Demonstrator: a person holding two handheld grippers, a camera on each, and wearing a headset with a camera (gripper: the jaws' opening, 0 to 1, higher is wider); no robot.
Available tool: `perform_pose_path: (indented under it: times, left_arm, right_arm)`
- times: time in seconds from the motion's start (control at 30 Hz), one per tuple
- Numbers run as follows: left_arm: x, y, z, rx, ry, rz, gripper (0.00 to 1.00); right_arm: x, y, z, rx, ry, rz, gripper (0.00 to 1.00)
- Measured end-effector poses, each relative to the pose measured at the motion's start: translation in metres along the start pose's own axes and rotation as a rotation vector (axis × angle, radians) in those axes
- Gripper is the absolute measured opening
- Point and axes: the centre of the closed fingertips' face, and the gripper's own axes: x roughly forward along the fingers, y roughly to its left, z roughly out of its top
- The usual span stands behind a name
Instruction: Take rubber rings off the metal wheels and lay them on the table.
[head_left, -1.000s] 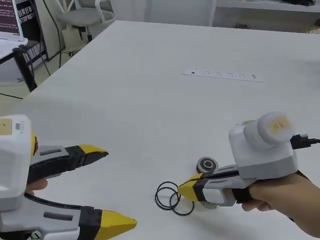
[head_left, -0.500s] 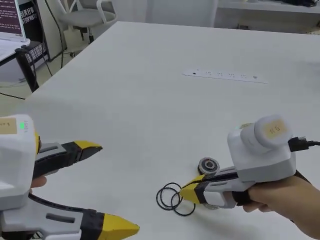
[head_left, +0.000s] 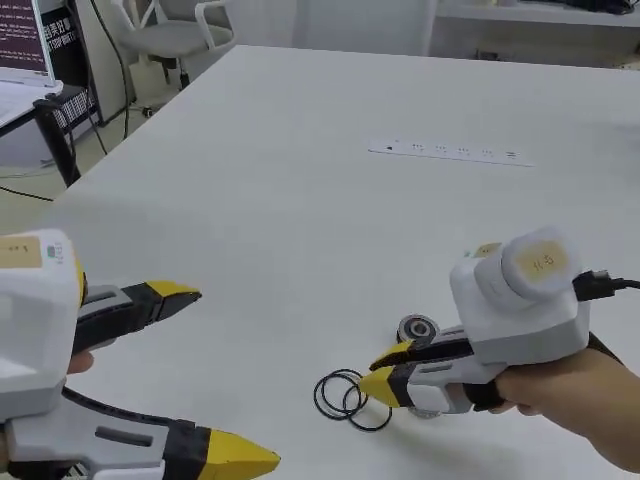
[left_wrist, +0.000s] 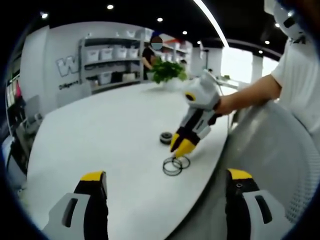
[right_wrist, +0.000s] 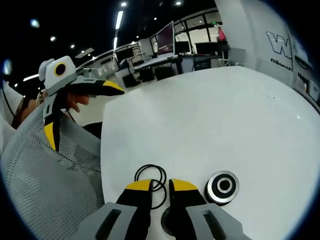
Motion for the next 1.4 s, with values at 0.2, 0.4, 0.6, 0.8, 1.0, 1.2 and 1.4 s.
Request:
perform_pose_path:
  times: [0.2, 0.4, 0.6, 0.8, 1.0, 1.2, 1.4]
  left_arm:
    - [-0.001, 0.0, 0.001, 0.0, 0.0, 0.003, 0.99]
    - [-0.005, 0.002, 0.01, 0.024, -0.016, 0.018, 0.99]
    - [-0.006, -0.011, 0.051, -0.011, -0.145, -0.044, 0.97]
    - [-0.004, -0.015, 0.086, 0.076, -0.18, -0.065, 0.95]
    - [0.003, -0.028, 0.117, 0.178, -0.208, -0.123, 0.9]
    - [0.024, -0.021, 0.125, 0.331, -0.12, -0.105, 0.88]
    - [0.044, -0.023, 0.145, 0.368, -0.139, -0.125, 0.83]
  right_arm:
    - [-0.009, -0.008, 0.011, 0.004, -0.043, -0.027, 0.11]
    - [-0.024, -0.019, 0.027, 0.008, -0.104, -0.065, 0.11]
    - [-0.045, -0.04, 0.042, 0.032, -0.181, -0.137, 0.12]
    - [-0.063, -0.055, 0.046, 0.077, -0.234, -0.182, 0.13]
    - [-0.072, -0.068, 0.04, 0.127, -0.244, -0.225, 0.13]
    - [-0.07, -0.078, 0.018, 0.157, -0.175, -0.26, 0.12]
    - [-0.073, -0.09, -0.004, 0.197, -0.137, -0.27, 0.12]
